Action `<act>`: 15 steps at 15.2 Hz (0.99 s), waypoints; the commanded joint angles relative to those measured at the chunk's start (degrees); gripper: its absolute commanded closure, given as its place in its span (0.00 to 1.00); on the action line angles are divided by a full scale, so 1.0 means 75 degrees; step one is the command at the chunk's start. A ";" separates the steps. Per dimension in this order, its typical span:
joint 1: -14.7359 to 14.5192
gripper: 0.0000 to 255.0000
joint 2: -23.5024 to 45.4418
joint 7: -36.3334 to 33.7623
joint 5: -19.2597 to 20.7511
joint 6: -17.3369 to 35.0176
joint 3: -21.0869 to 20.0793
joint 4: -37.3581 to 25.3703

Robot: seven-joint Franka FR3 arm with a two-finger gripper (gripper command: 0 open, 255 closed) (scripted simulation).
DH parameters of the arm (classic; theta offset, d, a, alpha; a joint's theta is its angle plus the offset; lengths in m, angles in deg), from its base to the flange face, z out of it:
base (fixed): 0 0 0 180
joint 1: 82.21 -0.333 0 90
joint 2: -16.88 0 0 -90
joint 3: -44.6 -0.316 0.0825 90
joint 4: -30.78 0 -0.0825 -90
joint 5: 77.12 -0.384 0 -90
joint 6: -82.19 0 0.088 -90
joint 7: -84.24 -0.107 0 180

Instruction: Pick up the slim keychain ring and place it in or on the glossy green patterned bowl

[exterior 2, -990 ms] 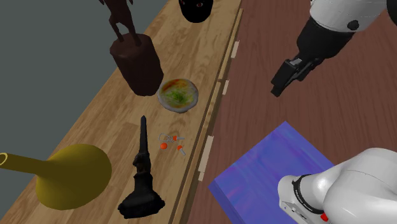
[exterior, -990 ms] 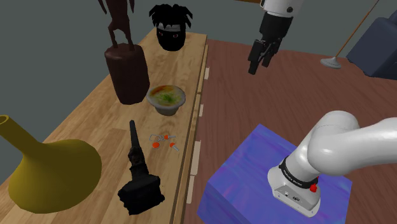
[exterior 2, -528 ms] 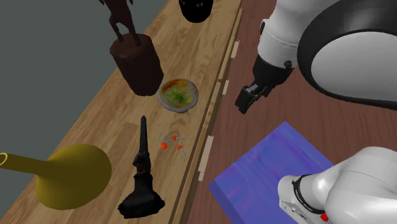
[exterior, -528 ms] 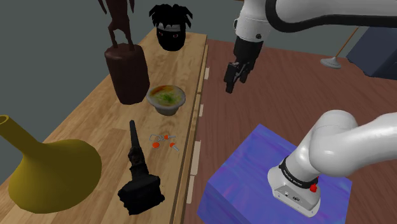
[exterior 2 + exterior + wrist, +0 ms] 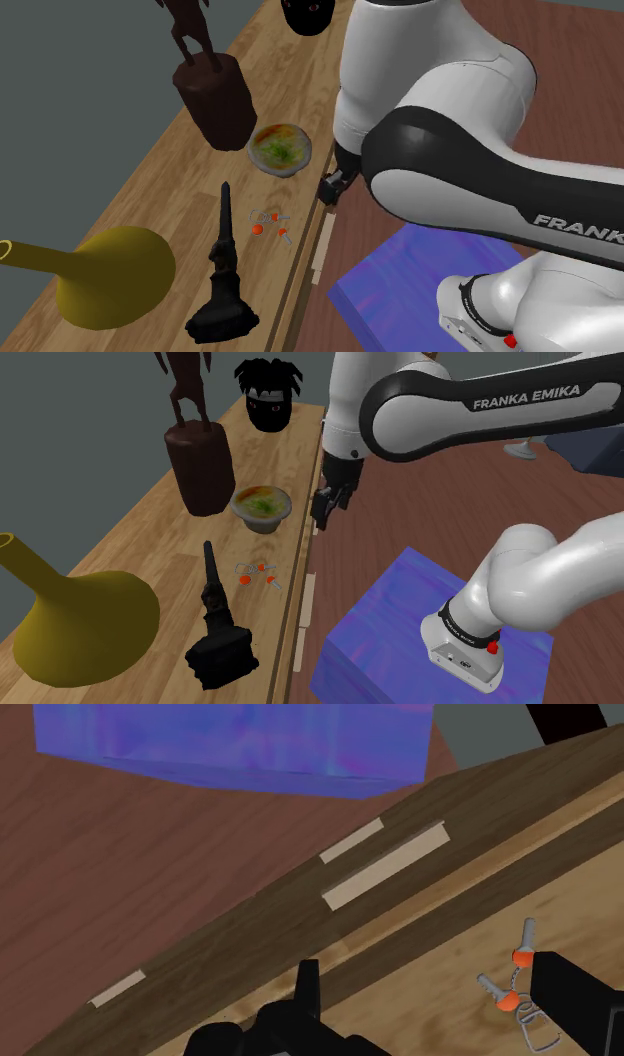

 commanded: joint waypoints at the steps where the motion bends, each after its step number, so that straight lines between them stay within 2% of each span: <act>1: -0.0087 0.00 0.0394 -0.0111 -0.0016 0.0397 -0.0222 -0.0042; 7: -0.0300 0.00 0.1781 -0.0601 0.0169 0.1544 -0.0934 -0.0364; 13: -0.0498 0.00 0.3372 -0.1327 0.0846 0.2495 -0.1540 -0.0989; 15: -0.0516 0.00 0.3497 -0.1383 0.0914 0.2629 -0.1554 -0.0973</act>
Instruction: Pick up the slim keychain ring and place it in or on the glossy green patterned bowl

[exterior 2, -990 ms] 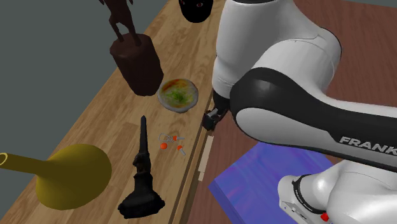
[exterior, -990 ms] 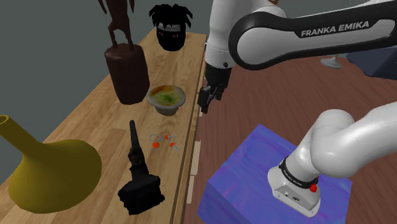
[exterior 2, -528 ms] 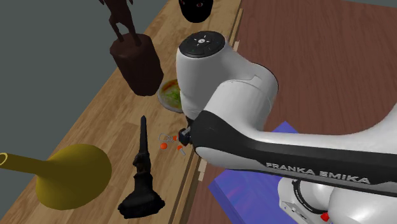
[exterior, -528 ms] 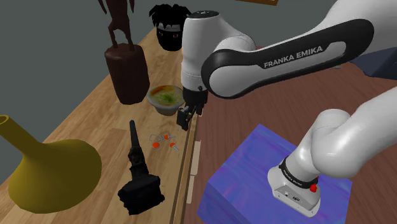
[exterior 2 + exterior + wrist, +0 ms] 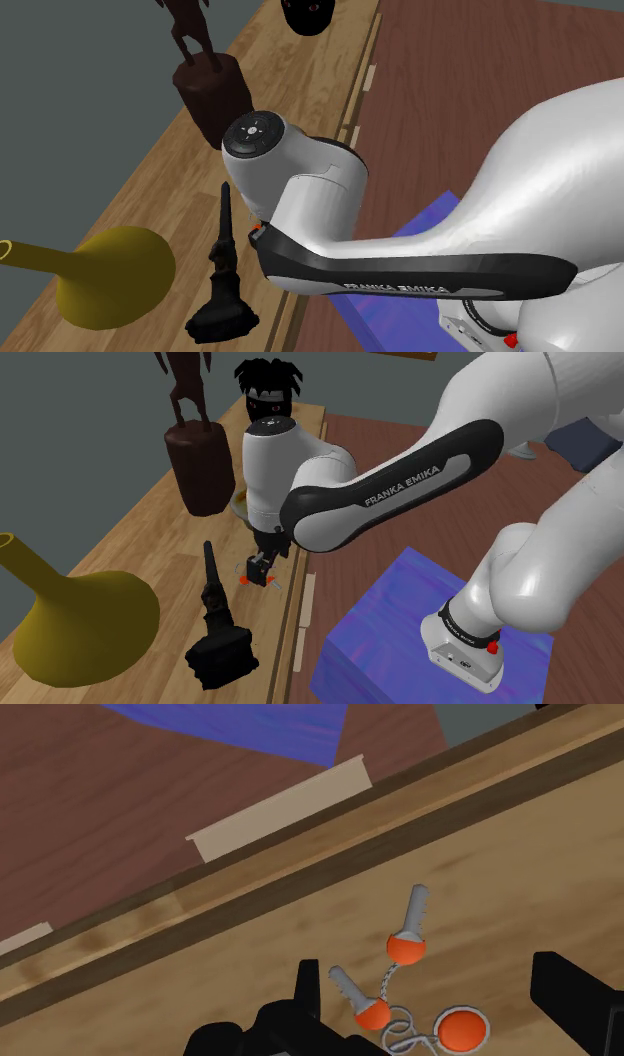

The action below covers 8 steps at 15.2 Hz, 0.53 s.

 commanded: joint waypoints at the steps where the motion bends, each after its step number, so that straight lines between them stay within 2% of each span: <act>1: -0.0012 0.00 0.0203 -0.0081 0.0103 0.0231 -0.0031 0.0037; 6: -0.0017 0.00 0.0600 -0.0243 0.0324 0.0808 -0.0043 0.0252; 8: -0.0019 0.00 0.0600 -0.0243 0.0324 0.0808 -0.0042 0.0253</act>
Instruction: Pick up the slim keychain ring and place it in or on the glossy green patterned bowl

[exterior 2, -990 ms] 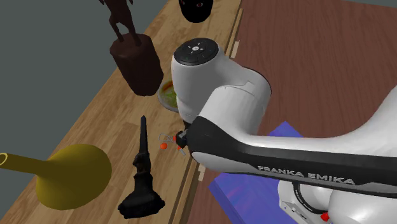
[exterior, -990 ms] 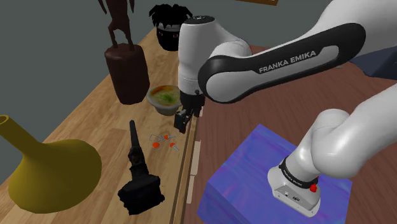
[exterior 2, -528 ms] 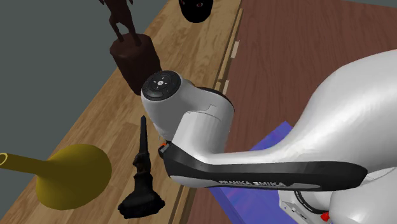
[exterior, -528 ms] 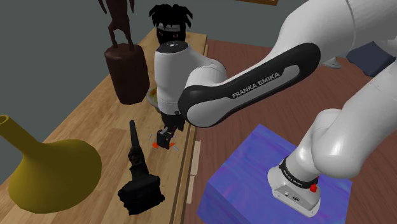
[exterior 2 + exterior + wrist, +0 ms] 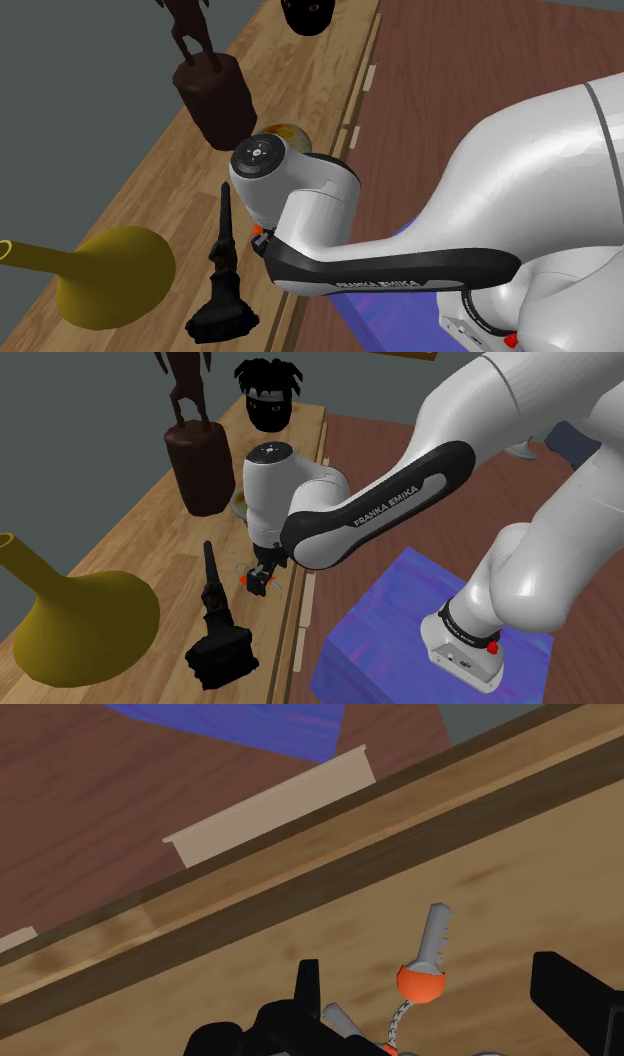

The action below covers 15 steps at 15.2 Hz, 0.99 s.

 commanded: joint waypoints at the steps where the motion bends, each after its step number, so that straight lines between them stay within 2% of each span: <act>1: -0.0002 0.00 0.0036 -0.0016 0.0021 0.0037 0.0000 0.0000; 6: -0.0002 0.00 0.0036 -0.0016 0.0021 0.0036 0.0000 -0.0001; 7: -0.0002 1.00 0.0036 -0.0016 0.0021 0.0036 0.0000 -0.0001; 15: -0.0012 1.00 0.0012 -0.0028 0.0005 0.0022 -0.0012 0.0008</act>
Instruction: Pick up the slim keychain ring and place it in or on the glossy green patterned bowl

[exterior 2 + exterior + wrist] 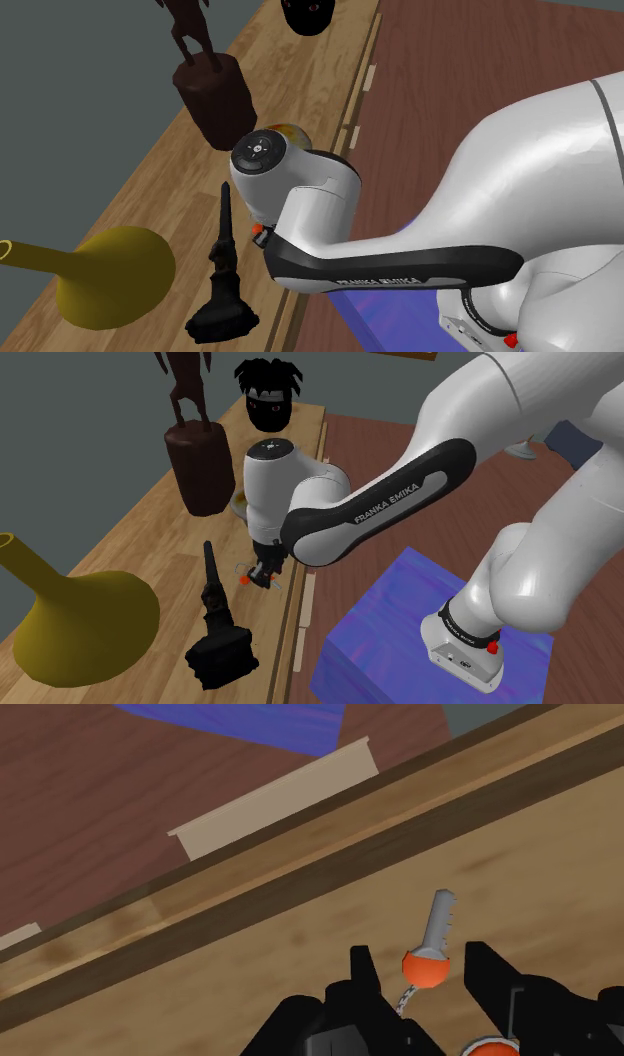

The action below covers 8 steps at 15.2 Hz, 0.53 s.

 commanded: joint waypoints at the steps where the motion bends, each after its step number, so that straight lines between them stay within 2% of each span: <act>1: -0.0030 1.00 0.0081 0.0002 -0.0008 0.0025 -0.0030 0.0029; 8: -0.0028 1.00 -0.0403 0.0194 -0.0273 -0.0701 -0.0011 -0.0255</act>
